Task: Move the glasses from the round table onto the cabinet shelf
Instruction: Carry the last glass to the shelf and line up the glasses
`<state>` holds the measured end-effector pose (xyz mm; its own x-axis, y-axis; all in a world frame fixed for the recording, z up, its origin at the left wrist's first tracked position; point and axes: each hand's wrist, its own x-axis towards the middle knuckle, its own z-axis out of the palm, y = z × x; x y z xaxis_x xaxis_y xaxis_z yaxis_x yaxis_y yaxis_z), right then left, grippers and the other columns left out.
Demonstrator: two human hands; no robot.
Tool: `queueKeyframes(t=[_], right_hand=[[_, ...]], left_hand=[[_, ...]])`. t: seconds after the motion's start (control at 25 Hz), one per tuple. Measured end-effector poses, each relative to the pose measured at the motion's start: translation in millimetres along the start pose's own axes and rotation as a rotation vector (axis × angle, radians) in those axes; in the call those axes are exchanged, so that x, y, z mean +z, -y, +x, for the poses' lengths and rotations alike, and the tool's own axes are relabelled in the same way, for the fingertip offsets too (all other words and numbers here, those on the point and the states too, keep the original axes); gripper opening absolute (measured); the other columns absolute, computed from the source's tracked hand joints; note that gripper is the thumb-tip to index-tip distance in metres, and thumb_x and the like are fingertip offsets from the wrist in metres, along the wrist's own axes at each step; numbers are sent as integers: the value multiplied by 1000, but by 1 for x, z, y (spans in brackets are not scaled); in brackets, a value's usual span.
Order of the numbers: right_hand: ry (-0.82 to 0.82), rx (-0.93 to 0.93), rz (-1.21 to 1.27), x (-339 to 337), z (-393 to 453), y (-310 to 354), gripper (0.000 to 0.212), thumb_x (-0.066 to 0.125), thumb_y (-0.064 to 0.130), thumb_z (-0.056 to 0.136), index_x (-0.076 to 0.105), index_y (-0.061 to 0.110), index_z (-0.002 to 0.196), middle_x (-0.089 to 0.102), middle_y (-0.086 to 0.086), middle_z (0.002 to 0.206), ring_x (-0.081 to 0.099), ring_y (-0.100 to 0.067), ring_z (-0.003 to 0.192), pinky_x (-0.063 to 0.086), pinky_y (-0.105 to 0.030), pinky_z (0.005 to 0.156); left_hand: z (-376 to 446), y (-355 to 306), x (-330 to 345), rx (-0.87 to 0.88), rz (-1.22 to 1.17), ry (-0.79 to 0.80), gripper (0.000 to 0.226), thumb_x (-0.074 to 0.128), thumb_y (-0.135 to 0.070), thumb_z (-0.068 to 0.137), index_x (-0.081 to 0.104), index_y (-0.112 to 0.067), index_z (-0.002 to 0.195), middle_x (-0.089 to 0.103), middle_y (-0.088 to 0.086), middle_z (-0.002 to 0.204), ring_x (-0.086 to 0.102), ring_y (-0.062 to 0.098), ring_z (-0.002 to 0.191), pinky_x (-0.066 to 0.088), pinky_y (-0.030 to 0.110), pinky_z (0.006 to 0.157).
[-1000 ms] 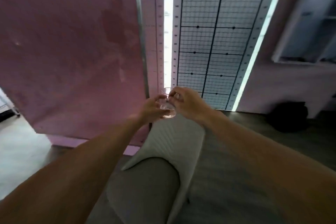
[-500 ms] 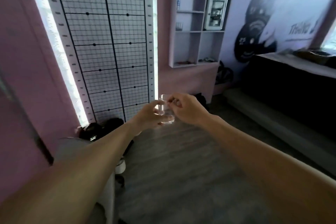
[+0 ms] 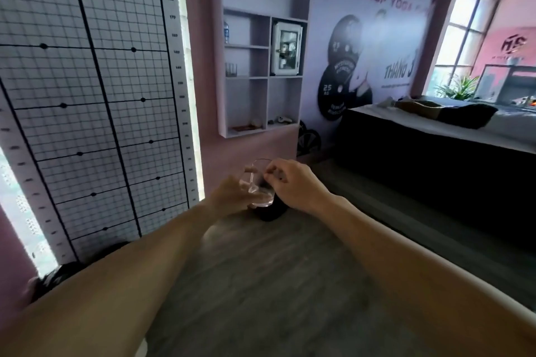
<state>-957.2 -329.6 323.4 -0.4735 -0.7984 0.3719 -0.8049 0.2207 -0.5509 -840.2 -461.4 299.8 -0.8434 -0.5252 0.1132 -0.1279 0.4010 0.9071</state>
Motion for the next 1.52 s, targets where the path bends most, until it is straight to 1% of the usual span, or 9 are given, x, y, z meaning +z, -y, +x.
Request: queueKeyframes(t=[0.12,0.24,0.48,0.64,0.92,1.08,1.2,1.36,1.52], right_hand=[[-64,9,-21,4,44,-9,11,59,30,92,67,29,99,66,0,101,61,-17,93,46,-28,80],[-83,25,-33,11,75,-21,10,57,32,93,66,29,97,65,-2,102,61,-21,94,50,-35,85],[-78,56,-44,30,141,-65,16,56,28,95,67,22,103,65,-4,104,60,-22,95,49,-35,86],[-72,55,-17,33,202,-110,14,55,29,94,67,23,100,65,-4,104,60,-22,97,48,-35,85],[-35,31,13,15,324,-203,13,56,31,93,66,28,101,65,-3,106,60,-23,98,51,-40,89],[-13,-1,-3,-9,398,-243,19,56,30,94,68,21,106,69,-3,107,63,-22,99,52,-42,89],[-7,-29,-1,-10,442,-268,19,57,29,93,69,20,104,70,-2,106,64,-22,101,53,-41,89],[23,-46,20,2,494,-301,18,57,29,93,69,20,103,70,-2,107,64,-21,99,53,-41,89],[34,-69,23,13,552,-330,16,56,31,94,68,23,102,68,-3,104,61,-19,93,50,-35,82]], left_hand=[[51,6,-18,32,-46,31,63,84,-8,73,48,-21,123,69,-4,88,70,0,65,53,16,57],[90,15,-27,37,-53,56,63,86,-11,72,48,-24,120,71,-3,89,70,6,72,52,23,64],[185,52,-31,40,-59,75,58,91,-16,64,51,-36,101,70,3,88,64,7,64,48,26,56],[254,63,-24,19,-80,75,56,88,-16,69,51,-27,110,71,7,96,68,15,75,52,28,63],[401,63,-3,8,-78,25,56,88,-16,70,50,-27,111,68,13,97,66,16,71,48,20,52],[483,57,3,21,-92,-30,66,88,-18,69,48,-20,120,71,15,99,68,20,75,51,24,53],[533,63,3,36,-107,-71,58,89,-18,66,50,-32,106,72,17,99,71,27,78,52,31,56],[590,82,1,6,-132,-88,54,86,-8,71,50,-30,104,72,17,94,69,18,67,50,24,50],[642,94,-5,4,-115,-96,59,88,-18,70,50,-23,115,71,3,80,64,15,62,49,25,55]])
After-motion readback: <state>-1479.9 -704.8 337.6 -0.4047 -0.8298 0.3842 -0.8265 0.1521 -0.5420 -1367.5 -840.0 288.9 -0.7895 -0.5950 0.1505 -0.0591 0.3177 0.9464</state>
